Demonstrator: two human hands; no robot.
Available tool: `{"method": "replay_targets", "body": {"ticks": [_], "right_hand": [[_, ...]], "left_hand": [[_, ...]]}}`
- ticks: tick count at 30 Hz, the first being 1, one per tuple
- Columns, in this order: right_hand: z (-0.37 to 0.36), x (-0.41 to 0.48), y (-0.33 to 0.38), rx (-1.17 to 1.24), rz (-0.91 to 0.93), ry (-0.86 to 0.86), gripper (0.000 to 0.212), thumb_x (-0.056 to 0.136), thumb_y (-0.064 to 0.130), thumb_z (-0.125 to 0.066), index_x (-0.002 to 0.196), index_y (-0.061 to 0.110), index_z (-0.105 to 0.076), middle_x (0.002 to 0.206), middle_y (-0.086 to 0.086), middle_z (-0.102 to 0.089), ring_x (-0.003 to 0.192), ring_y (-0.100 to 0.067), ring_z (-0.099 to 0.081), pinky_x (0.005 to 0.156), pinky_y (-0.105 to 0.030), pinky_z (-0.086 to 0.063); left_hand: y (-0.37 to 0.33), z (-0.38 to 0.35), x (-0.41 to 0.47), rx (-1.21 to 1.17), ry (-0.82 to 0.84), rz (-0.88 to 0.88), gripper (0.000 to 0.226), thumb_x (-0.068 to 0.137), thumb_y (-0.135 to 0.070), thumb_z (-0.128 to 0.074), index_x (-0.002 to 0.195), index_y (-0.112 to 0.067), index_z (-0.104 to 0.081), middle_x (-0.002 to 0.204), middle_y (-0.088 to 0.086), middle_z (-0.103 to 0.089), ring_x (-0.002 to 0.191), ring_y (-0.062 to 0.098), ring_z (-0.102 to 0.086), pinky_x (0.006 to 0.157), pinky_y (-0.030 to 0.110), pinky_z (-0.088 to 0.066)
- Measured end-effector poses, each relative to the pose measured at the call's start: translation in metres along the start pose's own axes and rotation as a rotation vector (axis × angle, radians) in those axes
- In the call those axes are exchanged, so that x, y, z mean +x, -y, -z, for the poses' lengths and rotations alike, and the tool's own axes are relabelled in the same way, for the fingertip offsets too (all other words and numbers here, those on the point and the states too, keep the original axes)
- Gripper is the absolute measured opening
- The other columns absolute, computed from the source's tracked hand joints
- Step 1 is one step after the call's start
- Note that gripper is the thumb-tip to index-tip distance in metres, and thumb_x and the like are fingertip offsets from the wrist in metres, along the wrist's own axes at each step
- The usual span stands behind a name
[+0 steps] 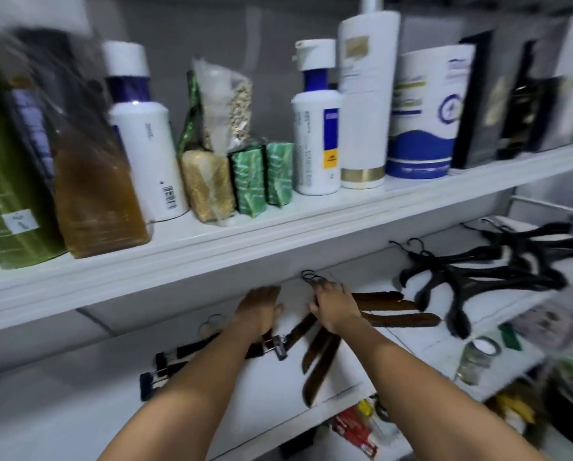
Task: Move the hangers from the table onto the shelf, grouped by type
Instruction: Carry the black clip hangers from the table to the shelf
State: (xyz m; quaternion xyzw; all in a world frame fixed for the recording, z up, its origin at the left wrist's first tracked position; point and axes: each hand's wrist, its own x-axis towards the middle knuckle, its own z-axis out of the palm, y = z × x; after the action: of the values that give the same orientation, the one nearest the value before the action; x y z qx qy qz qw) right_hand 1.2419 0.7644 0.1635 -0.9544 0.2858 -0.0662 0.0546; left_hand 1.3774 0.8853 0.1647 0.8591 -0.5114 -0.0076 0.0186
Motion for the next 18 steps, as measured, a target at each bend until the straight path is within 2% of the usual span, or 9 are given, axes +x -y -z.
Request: {"method": "replay_targets", "body": {"ticks": [3,5,8,11,18], "right_hand": [[0.024,-0.020,-0.046,-0.011,-0.091,-0.060,0.054,0.099,0.037,-0.040,0.149,0.019,-0.029,0.151,-0.007,-0.034,0.137,-0.026,-0.034,0.113,-0.039,-0.021],[0.042,-0.038,-0.082,-0.037,-0.162,-0.086,0.054,0.099,0.038,-0.041,0.149,0.019,-0.030,0.151,-0.006,-0.035,0.137,-0.026,-0.036,0.112,-0.040,-0.021],[0.071,-0.066,-0.137,-0.048,-0.293,-0.112,0.052,0.099,0.038,-0.040,0.147,0.019,-0.033,0.147,-0.007,-0.039,0.136,-0.026,-0.036,0.114,-0.043,-0.020],[0.102,-0.101,-0.194,-0.089,-0.424,-0.183,0.049,0.098,0.039,-0.040,0.141,0.016,-0.041,0.140,-0.009,-0.046,0.130,-0.029,-0.042,0.109,-0.042,-0.027],[0.162,-0.200,-0.315,-0.120,-0.706,-0.289,0.045,0.096,0.036,-0.042,0.136,0.015,-0.045,0.137,-0.010,-0.049,0.125,-0.031,-0.047,0.103,-0.043,-0.032]], "left_hand": [[-0.059,0.015,0.030,-0.016,-0.032,-0.069,0.049,0.097,-0.041,-0.038,0.139,-0.016,-0.041,0.141,0.011,-0.047,0.125,0.029,-0.048,0.107,0.035,-0.037],[-0.107,0.030,0.042,-0.021,-0.016,-0.140,0.047,0.096,-0.044,-0.037,0.133,-0.017,-0.046,0.138,0.010,-0.051,0.122,0.029,-0.050,0.104,0.037,-0.041],[-0.178,0.046,0.057,0.009,0.015,-0.246,0.052,0.100,-0.044,-0.030,0.137,-0.009,-0.040,0.144,0.014,-0.042,0.131,0.029,-0.041,0.110,0.036,-0.032],[-0.251,0.063,0.068,0.035,-0.014,-0.366,0.055,0.101,-0.044,-0.026,0.141,-0.007,-0.035,0.149,0.014,-0.035,0.137,0.026,-0.034,0.114,0.035,-0.024],[-0.426,0.090,0.080,-0.022,-0.103,-0.639,0.054,0.100,-0.041,-0.031,0.143,-0.009,-0.034,0.149,0.012,-0.037,0.137,0.027,-0.035,0.114,0.038,-0.025]]}}
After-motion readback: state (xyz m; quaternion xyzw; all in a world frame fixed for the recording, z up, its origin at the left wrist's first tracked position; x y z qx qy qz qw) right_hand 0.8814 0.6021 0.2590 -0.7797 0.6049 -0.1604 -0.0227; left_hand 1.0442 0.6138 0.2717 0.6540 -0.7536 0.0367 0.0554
